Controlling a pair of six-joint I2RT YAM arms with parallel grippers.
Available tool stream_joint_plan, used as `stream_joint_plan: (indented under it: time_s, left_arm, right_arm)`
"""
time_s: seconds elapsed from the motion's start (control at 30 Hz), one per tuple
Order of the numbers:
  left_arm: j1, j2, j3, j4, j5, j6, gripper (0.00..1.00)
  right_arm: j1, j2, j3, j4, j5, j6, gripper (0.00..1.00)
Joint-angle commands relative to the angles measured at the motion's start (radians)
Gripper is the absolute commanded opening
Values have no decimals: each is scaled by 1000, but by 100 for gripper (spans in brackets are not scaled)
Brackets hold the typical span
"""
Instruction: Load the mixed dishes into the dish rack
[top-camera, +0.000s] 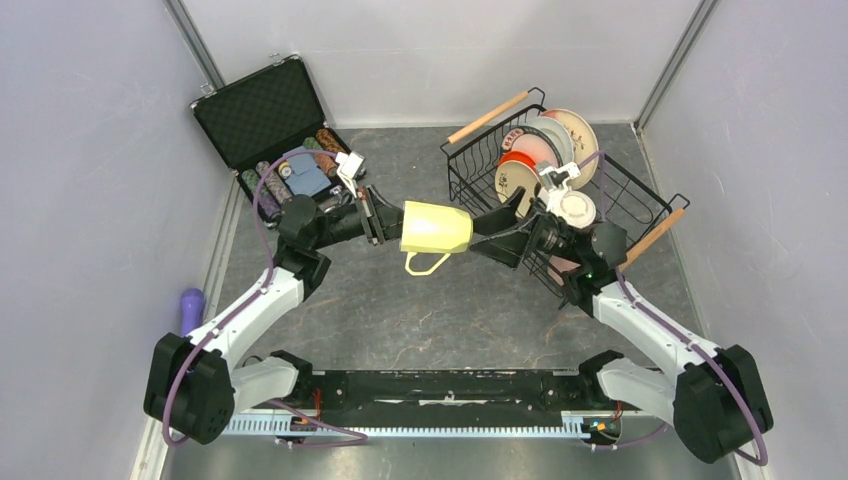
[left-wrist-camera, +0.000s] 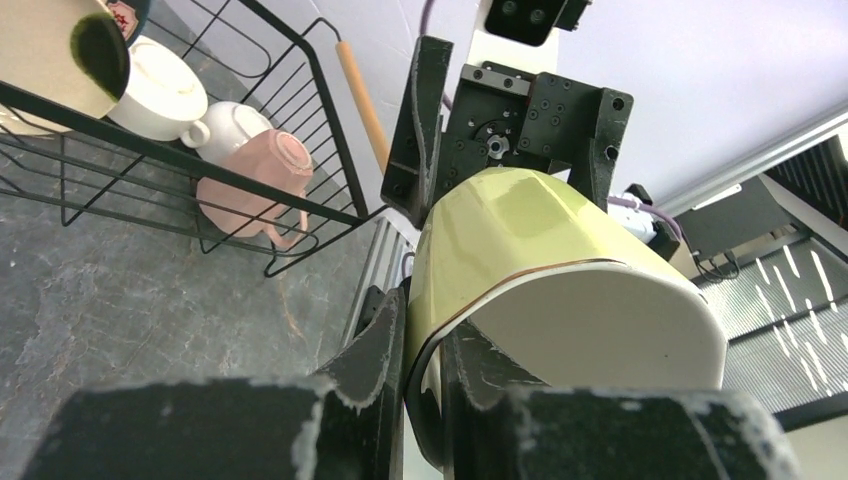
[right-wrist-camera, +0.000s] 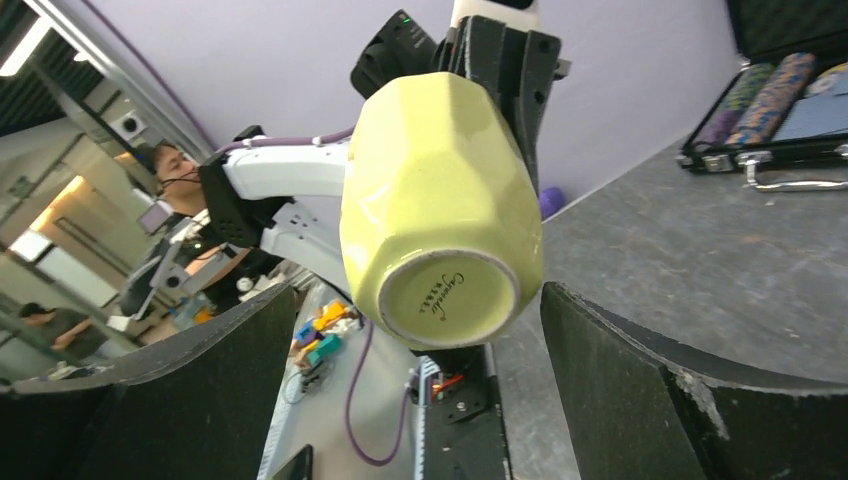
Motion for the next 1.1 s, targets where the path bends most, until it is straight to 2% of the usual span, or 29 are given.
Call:
stream_joint_plan:
  time_s: [0.0,0.3,0.73,0.87,0.93,0.97,1.03,1.07]
  left_arm:
    - [0,-18,49,138,39,-74,2]
    - [-5,-41,70,30,47,20,2]
    - [-13,-39,73,-26,50,77,2]
    - [-12,-48,81,-71,37,110,2]
    - [-13,-48,86,-95,30,127,2]
    - [-12,-49,90,-115,24,136,5]
    - [-13,-51,96,-147,12,150,16]
    - [-12,-52,96,-155,7,149,24]
  right_arm:
    - [58,53,50,126,8,79,98]
    - [125,132,75,140,89,137,98]
    - [197,208,113,162,116,166,97]
    - [201,205,109,154,111,169,73]
    - [201,194,111,124,113,143,50]
    - [201,190,113,103,112,128,43]
    - [201,178,112,86,105,119,39]
    - [201,174,110,89,101,118,37]
